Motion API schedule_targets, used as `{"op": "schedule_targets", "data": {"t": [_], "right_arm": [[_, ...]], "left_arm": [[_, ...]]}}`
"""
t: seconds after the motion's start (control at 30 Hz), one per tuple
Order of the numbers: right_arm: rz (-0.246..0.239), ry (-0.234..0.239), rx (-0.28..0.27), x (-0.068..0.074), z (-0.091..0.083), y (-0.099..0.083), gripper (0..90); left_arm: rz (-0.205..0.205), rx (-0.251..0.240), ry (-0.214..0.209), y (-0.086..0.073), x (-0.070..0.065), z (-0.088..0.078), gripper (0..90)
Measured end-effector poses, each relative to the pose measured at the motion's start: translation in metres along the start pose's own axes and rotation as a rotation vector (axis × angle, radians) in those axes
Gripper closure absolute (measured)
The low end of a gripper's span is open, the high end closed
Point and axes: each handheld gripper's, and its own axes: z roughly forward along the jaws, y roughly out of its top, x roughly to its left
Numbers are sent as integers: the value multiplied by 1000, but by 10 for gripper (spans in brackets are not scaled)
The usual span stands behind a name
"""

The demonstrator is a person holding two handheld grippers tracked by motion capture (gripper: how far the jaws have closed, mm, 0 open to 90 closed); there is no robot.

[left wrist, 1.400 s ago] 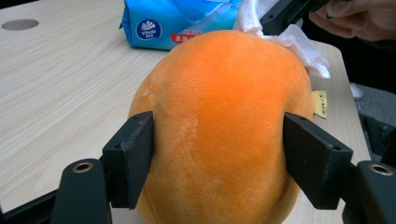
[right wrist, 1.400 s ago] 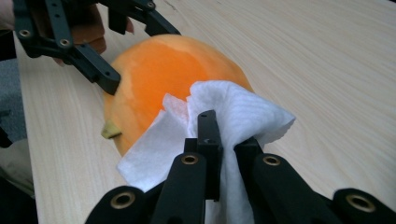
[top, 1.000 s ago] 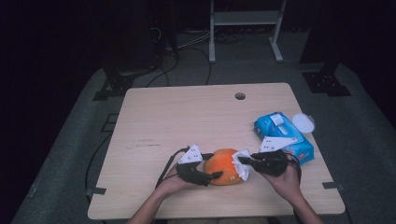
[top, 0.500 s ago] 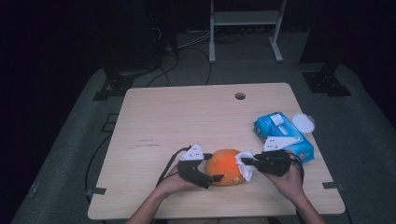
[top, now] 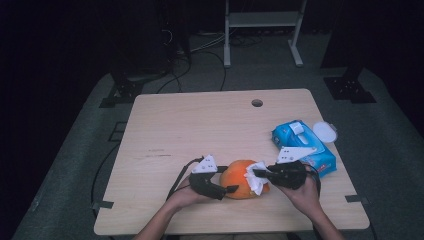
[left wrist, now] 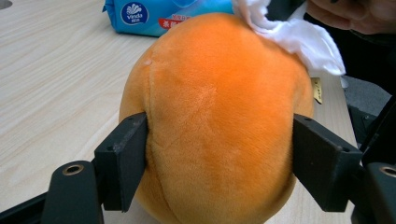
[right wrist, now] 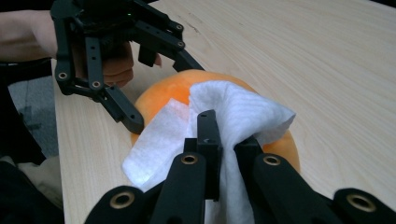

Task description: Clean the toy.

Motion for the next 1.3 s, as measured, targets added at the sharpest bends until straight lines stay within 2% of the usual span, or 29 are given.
{"op": "schedule_targets", "data": {"t": [0.1,0.17,0.3,0.37,0.43,0.57,0.7,0.8,0.87,1.1,1.2,1.3], "right_arm": [[9,-14,5,-4,-4,-4,852],[9,-33,15,-6,-8,-8,851],[34,-37,30,-11,-12,-15,851],[44,-30,22,-11,-12,-15,851],[28,-36,24,-10,-10,-12,851],[27,-38,0,-10,-6,-4,851],[74,-7,-12,-19,-3,-8,851],[91,-28,12,-22,-4,-13,850],[116,-13,14,-23,-5,-18,851],[91,-24,-4,-21,-5,-11,850],[107,-6,-4,-24,-3,-12,850],[114,3,-1,-25,-4,-14,849]], "left_arm": [[8,6,3,-1,0,-1,252],[0,6,1,-3,2,-3,250],[-14,-3,-3,-6,3,-5,248],[6,-2,4,-4,1,-4,249],[30,-1,14,-2,-2,-2,256],[84,8,20,0,-10,2,271],[55,7,15,-1,-4,-1,272],[29,4,13,-4,1,-3,246],[20,2,12,-4,1,-3,227],[118,29,24,3,-13,1,238],[74,19,7,3,-8,-2,190],[-6,16,-5,0,2,-1,101]]}}
